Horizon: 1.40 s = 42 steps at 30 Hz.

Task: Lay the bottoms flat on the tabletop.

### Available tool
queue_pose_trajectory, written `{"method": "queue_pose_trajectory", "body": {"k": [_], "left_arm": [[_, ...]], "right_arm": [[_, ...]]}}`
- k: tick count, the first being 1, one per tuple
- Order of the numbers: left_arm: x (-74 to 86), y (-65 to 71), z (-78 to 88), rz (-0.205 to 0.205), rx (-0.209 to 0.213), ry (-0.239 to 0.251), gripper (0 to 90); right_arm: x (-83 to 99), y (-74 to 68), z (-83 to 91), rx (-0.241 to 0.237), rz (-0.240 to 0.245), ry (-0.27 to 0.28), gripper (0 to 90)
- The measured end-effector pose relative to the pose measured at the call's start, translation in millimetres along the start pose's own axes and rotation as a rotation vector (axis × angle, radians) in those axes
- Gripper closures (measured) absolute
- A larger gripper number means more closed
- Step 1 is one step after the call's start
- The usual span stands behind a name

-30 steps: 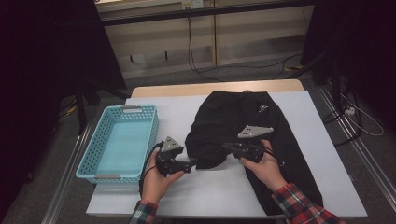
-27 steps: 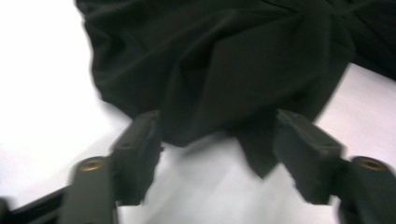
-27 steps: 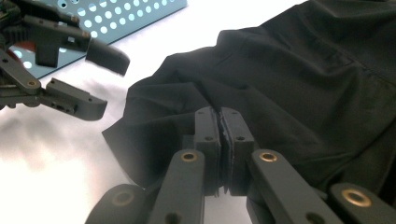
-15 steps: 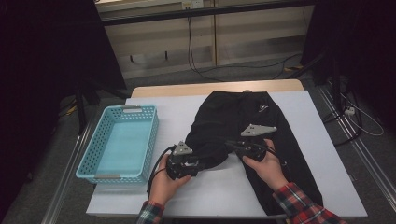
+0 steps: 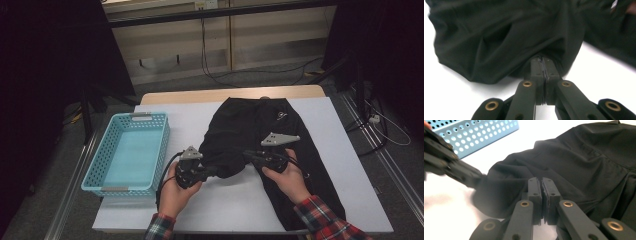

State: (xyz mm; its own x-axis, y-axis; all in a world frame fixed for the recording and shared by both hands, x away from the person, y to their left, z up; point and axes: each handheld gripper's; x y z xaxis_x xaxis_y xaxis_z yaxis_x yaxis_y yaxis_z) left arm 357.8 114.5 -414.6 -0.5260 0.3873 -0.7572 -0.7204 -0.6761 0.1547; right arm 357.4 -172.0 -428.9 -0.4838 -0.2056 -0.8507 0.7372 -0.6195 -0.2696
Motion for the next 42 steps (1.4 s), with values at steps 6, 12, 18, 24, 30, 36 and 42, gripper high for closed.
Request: {"method": "queue_pose_trajectory", "body": {"k": [6,12,18,24,30,36,42], "left_arm": [[-7.7,-3.6,17.6,0.03,0.013,0.05,88.9],[-10.5,-12.2,31.0,0.065,0.001,0.097,88.9],[-14.2,-17.4,37.5,0.065,-0.024,0.111,88.9],[-11.7,-23.3,31.1,0.071,-0.049,0.088,88.9],[-4.0,-30.6,20.2,0.104,-0.062,0.032,88.8],[-3.1,-31.4,19.1,0.108,-0.06,0.023,88.7],[-3.7,-30.0,21.0,0.106,-0.059,0.023,88.7]], "right_arm": [[-1.3,-1.8,2.7,-0.013,0.003,0.012,86.3],[-1.4,-7.6,4.7,-0.029,0.027,-0.009,85.8],[1.2,-12.4,9.5,-0.064,0.033,-0.011,86.5],[3.1,-12.4,11.3,-0.053,0.038,-0.017,84.1],[9.5,-5.0,7.3,0.012,0.03,-0.063,80.3],[9.4,-10.4,8.9,0.042,0.079,-0.084,70.7],[10.1,-15.5,15.1,0.008,0.097,-0.084,71.8]]}}
Point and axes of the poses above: each handheld gripper's, and its own axes: z roughly backward along the jaws, x roughly out of its underside, y roughly to its right, and after that the axes turned 9 degrees about -x, right-handed
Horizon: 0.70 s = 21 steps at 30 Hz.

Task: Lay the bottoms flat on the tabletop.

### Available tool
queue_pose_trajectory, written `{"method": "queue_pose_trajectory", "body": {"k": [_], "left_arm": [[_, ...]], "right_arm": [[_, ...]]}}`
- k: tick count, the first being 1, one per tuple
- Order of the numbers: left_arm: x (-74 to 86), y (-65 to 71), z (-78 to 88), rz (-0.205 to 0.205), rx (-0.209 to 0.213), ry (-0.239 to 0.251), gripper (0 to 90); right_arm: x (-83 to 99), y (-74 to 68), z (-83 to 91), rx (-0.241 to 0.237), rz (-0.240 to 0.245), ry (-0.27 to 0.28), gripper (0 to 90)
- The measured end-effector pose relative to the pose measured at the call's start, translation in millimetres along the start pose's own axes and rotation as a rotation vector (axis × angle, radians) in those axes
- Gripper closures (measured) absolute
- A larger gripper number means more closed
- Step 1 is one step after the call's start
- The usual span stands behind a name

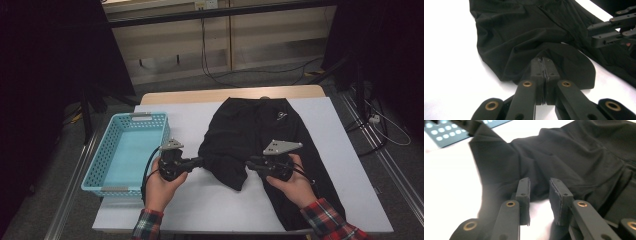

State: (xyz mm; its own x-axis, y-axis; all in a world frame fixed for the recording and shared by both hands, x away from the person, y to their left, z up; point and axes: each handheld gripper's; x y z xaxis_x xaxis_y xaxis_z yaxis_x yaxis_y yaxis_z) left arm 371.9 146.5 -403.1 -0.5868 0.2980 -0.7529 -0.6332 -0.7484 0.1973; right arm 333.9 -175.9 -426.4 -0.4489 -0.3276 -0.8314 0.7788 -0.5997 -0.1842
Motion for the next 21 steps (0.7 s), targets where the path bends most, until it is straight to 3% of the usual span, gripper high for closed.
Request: {"method": "queue_pose_trajectory", "body": {"k": [6,10,14,18,20,21], "left_arm": [[0.7,1.5,-1.3,-0.006,-0.009,-0.003,88.6],[0.9,2.5,-2.6,-0.007,-0.008,-0.003,88.6],[1.4,2.2,-3.4,-0.006,-0.012,-0.003,88.6],[2.4,0.9,-5.2,-0.007,-0.016,-0.012,88.6],[2.8,-0.2,-6.3,-0.003,-0.021,-0.015,88.6],[3.1,-0.5,-7.0,0.001,-0.023,-0.016,88.6]], "right_arm": [[-1.5,-20.5,-5.0,-0.096,0.049,-0.013,74.0],[2.0,-31.7,-18.0,-0.168,0.046,-0.049,76.1],[9.8,-39.0,-34.3,-0.183,0.086,-0.119,67.6],[14.9,-36.4,-45.8,-0.158,0.108,-0.193,59.3],[15.3,-35.1,-47.4,-0.191,0.108,-0.184,54.6],[15.2,-35.1,-47.2,-0.187,0.117,-0.188,58.0]]}}
Point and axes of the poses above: each handheld gripper's, and its own axes: z roughly backward along the jaws, x roughly out of its underside, y roughly to its right, and after that the axes turned 9 degrees about -x, right-handed
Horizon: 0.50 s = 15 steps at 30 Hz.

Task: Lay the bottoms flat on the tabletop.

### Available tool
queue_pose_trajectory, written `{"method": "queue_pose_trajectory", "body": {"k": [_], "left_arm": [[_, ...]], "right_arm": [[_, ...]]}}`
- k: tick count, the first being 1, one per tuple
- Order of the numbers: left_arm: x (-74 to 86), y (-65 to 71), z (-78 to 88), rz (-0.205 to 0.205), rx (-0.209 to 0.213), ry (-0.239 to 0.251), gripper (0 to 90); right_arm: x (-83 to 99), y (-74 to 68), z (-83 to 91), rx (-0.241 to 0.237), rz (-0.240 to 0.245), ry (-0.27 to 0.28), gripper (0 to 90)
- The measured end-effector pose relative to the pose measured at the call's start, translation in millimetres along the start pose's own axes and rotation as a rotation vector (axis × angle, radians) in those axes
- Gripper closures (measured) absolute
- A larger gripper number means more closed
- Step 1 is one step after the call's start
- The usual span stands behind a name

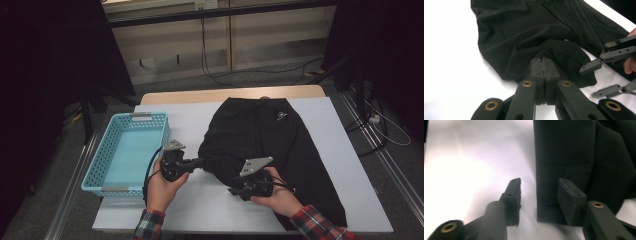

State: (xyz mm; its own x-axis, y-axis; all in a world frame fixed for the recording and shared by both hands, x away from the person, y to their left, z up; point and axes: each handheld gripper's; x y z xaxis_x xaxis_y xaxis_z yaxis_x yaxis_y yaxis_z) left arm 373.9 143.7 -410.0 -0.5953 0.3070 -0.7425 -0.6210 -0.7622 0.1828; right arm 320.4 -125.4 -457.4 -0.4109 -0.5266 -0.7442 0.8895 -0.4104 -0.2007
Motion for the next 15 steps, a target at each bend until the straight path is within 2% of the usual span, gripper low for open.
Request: {"method": "queue_pose_trajectory", "body": {"k": [2,4,15], "left_arm": [[0.4,-1.6,-0.7,0.005,-0.002,-0.002,88.5],[0.7,-3.2,-0.7,0.01,-0.002,-0.005,88.5],[-1.5,-4.8,7.8,0.039,0.004,0.008,88.6]], "right_arm": [[0.5,1.3,0.0,0.023,0.022,-0.004,65.1],[0.7,4.3,0.6,0.025,0.014,0.002,68.4],[0.5,2.1,0.0,0.035,0.038,-0.009,69.9]]}}
Point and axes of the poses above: each handheld gripper's, and its own axes: z roughly backward along the jaws, x roughly out of its underside, y roughly to its right, and after that the axes turned 9 degrees about -x, right-handed
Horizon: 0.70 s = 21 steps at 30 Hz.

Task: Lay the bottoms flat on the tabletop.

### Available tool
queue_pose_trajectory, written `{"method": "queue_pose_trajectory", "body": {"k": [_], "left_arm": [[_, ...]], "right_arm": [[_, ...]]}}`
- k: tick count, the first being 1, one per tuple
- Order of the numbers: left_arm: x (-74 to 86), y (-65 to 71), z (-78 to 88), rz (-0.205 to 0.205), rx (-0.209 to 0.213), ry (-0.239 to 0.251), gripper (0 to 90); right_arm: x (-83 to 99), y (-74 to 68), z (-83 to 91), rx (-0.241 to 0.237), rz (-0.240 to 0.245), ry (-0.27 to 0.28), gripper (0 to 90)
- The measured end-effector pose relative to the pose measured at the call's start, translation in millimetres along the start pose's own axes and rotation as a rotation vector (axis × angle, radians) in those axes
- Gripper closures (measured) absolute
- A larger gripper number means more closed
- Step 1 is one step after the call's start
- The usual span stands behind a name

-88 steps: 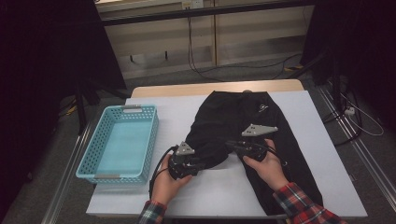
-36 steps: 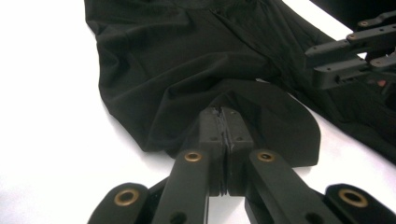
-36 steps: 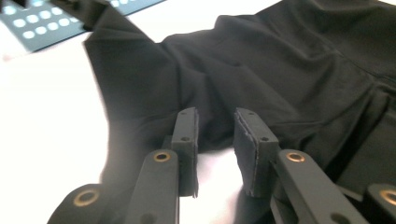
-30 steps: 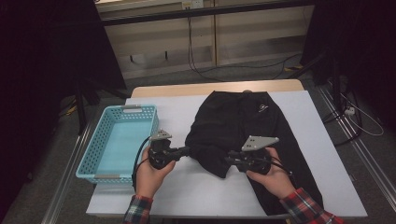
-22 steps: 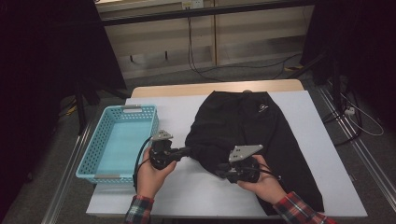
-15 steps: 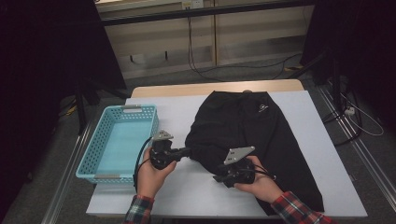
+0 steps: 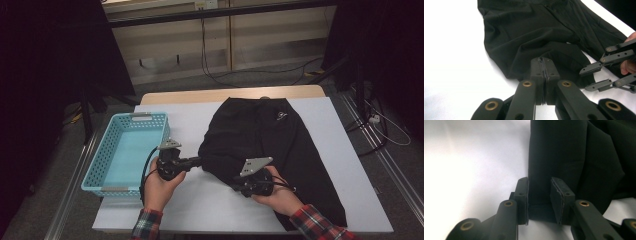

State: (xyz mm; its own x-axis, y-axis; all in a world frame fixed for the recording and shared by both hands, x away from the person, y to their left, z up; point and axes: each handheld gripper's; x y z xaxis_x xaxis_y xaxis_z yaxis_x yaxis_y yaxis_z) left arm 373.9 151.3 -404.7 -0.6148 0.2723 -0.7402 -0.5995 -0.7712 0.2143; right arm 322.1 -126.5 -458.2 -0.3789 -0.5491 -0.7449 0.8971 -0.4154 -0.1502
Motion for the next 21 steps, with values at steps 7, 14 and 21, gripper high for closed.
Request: {"method": "queue_pose_trajectory", "body": {"k": [7,14,21], "left_arm": [[-0.6,3.1,1.6,-0.013,0.007,-0.017,88.7],[0.8,5.9,7.3,-0.007,0.023,-0.021,88.7],[7.0,15.7,14.1,-0.026,0.069,-0.063,88.6]], "right_arm": [[-0.7,6.1,1.1,-0.005,-0.045,0.003,90.0],[-0.8,6.1,16.7,-0.029,-0.07,0.024,90.0],[7.3,-2.4,40.6,-0.063,-0.071,0.056,90.0]]}}
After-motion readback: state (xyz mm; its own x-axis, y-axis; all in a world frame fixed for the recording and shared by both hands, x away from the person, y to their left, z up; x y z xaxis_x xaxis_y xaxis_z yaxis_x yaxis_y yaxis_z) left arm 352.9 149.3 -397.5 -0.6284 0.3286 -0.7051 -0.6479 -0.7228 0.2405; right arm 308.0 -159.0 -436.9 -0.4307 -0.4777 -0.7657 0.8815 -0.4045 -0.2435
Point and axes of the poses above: each handheld gripper's, and its own axes: z roughly backward along the jaws, x roughly out of its underside, y roughly to its right, and after that the axes turned 9 degrees about -x, right-handed
